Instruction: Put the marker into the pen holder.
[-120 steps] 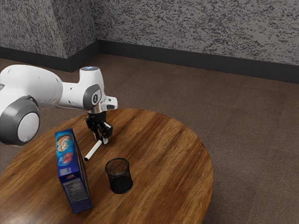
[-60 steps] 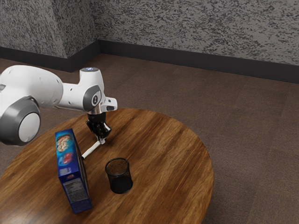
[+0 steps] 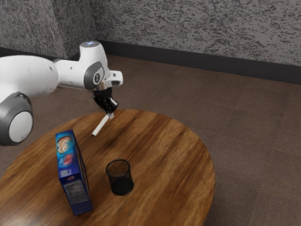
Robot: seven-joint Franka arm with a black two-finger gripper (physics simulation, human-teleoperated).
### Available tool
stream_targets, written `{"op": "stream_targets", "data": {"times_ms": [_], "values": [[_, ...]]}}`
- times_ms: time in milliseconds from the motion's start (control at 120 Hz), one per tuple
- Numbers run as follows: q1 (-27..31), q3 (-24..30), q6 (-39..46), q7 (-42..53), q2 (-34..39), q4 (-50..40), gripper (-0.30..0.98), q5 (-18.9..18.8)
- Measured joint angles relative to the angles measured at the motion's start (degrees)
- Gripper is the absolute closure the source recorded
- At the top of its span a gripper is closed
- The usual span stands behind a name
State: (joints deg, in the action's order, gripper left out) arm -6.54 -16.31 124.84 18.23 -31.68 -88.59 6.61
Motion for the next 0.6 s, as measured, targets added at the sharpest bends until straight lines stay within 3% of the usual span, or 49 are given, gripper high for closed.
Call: {"op": "stream_targets", "data": {"times_ms": [133, 250, 600], "values": [[-0.71, 2.35, 0.47, -0.68, 0.51, 2.6, 0.79, 0.16], [-1.68, 3.28, 1.5, -1.28, 2.98, 2.32, 0.79, 2.53], [-5.08, 4.39, 4.9, -3.01, 15.46, -15.6, 0.79, 11.77]]}}
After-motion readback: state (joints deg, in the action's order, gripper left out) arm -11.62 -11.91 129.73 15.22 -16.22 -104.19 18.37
